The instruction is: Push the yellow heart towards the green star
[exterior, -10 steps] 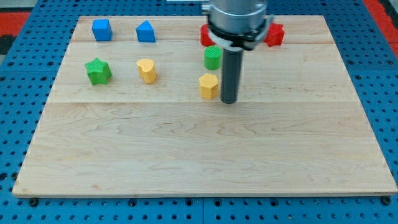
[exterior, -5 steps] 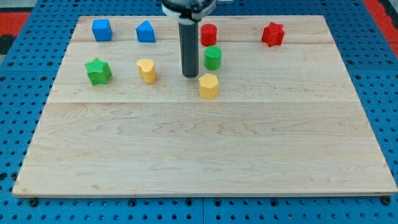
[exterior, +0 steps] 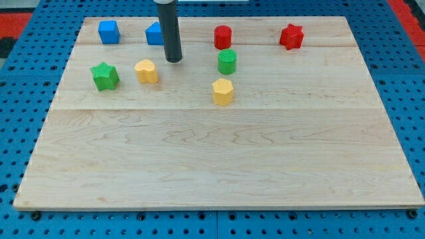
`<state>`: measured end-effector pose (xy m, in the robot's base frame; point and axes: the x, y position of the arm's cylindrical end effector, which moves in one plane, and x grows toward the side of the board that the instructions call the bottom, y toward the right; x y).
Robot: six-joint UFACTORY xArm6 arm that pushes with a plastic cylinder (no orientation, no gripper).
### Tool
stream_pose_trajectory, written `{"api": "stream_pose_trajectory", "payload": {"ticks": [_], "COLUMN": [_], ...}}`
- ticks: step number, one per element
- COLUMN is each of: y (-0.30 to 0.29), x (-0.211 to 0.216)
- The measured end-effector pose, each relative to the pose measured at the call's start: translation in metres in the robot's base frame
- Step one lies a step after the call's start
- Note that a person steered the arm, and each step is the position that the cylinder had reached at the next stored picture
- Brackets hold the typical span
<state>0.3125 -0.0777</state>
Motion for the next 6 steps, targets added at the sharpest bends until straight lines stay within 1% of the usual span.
{"api": "stream_pose_trajectory", "payload": {"ticks": [1, 2, 3, 4, 5, 6], "y": [-0.019, -0.029, -0.022, -0.009, -0.028, -0.048], "x": [0.007, 0.033, 0.064, 0.044, -0.004, 0.040]}}
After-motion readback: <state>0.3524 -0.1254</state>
